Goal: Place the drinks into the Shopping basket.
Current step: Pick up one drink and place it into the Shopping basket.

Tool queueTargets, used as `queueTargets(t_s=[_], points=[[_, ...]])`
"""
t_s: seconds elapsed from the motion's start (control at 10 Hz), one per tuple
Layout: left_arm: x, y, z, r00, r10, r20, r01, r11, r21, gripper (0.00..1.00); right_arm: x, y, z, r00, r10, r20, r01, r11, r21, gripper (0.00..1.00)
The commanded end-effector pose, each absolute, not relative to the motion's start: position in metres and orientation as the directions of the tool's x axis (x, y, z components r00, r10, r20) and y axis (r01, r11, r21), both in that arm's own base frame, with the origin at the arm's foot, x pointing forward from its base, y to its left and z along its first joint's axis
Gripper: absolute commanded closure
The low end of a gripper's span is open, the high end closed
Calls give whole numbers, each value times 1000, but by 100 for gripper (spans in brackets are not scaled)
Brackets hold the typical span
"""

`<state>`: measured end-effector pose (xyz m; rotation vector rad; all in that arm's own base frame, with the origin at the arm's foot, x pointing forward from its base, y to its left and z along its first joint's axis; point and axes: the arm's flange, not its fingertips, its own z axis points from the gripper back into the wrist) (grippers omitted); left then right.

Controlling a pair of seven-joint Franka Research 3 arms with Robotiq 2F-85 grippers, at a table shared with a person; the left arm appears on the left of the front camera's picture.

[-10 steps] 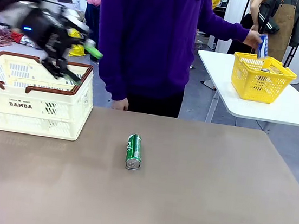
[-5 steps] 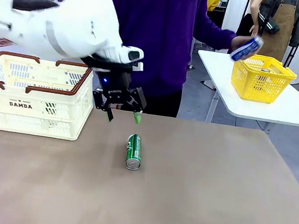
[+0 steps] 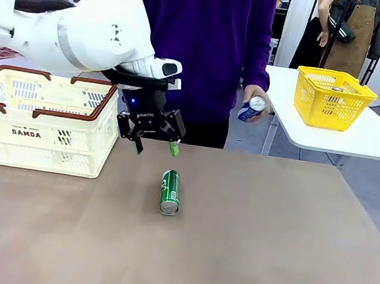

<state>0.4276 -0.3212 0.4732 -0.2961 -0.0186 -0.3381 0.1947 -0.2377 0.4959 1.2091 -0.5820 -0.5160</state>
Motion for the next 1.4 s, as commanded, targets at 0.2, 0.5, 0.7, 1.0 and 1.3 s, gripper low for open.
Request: queueTargets(t_s=[0.2,0.5,0.7,1.0,1.3], points=[[428,-325,458,957,-262,128,282,943,-175,0,197,-239,497,742,-650,164,26,273,962,0],[379,-173,549,967,-238,93,255,901,-352,0,197,-239,497,742,-650,164,26,273,962,0],[341,-96,568,975,-188,120,223,860,-460,0,197,-239,497,742,-650,164,26,273,962,0],[307,-11,575,979,-120,166,199,747,-634,0,197,-239,497,742,-650,164,26,273,962,0],[315,7,559,983,-94,155,177,686,-705,0,197,-239,497,742,-650,164,26,273,962,0]])
